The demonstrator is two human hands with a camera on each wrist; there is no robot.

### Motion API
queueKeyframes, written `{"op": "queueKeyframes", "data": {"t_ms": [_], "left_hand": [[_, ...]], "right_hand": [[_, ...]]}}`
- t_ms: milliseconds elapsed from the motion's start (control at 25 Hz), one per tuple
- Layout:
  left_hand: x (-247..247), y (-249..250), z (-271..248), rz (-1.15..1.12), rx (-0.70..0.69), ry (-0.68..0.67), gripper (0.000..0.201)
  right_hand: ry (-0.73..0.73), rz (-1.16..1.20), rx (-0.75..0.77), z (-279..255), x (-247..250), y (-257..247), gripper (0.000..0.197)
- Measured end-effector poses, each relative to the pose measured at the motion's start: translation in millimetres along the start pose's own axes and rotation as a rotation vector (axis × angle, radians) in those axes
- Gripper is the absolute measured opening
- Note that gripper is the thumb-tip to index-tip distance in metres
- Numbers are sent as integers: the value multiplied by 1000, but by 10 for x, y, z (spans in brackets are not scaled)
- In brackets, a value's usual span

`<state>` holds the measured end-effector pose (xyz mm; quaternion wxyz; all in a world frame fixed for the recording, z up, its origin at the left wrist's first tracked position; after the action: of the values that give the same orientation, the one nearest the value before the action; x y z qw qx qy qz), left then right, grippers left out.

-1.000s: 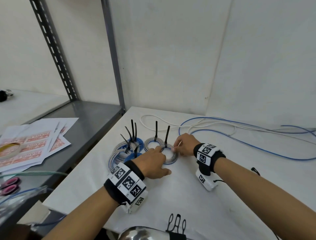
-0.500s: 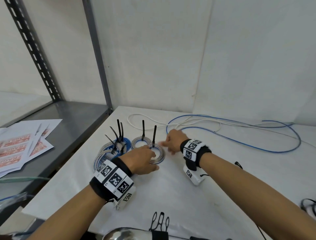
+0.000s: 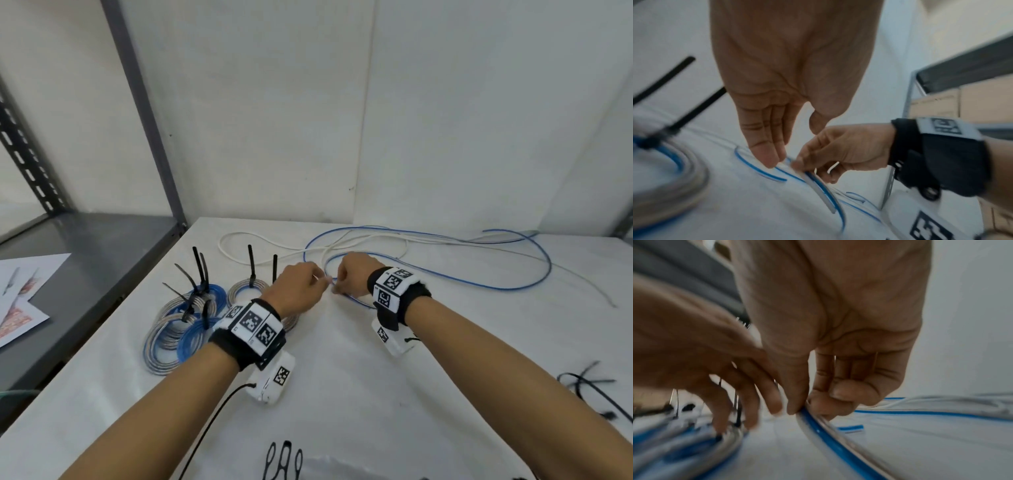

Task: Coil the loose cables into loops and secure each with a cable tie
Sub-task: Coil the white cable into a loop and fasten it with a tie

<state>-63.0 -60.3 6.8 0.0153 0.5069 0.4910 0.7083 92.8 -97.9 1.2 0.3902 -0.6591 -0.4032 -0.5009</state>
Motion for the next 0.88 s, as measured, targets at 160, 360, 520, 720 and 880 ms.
{"op": "queueKeyframes", "data": {"t_ms": [160, 360, 520, 720, 880], "left_hand": [[-165, 97, 318, -444, 146, 116, 34], [-279, 192, 434, -996, 249, 204, 43], [-95, 344, 452, -833, 40, 242, 27], [302, 777, 247, -525, -402, 293, 15], [491, 1025, 38, -531, -531, 192, 24]], "right_hand": [[61, 274, 78, -88, 145, 209, 21], [130, 651, 46, -170, 140, 471, 22], [129, 634, -109, -110, 33, 703, 23], [596, 825, -374, -212, 223, 971, 58], [803, 854, -347, -140, 342, 1274, 92]]}}
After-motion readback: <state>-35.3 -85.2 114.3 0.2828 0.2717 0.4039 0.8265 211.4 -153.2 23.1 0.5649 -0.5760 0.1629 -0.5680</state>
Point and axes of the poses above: each hand's wrist, its own z-axis towards the middle knuckle, its own x-axis out of the back of the hand, y = z × x, the point moved 3 cm from there along z, towards the middle knuckle, and after that the axes turned 9 degrees about -z, right-handed, at the moved point
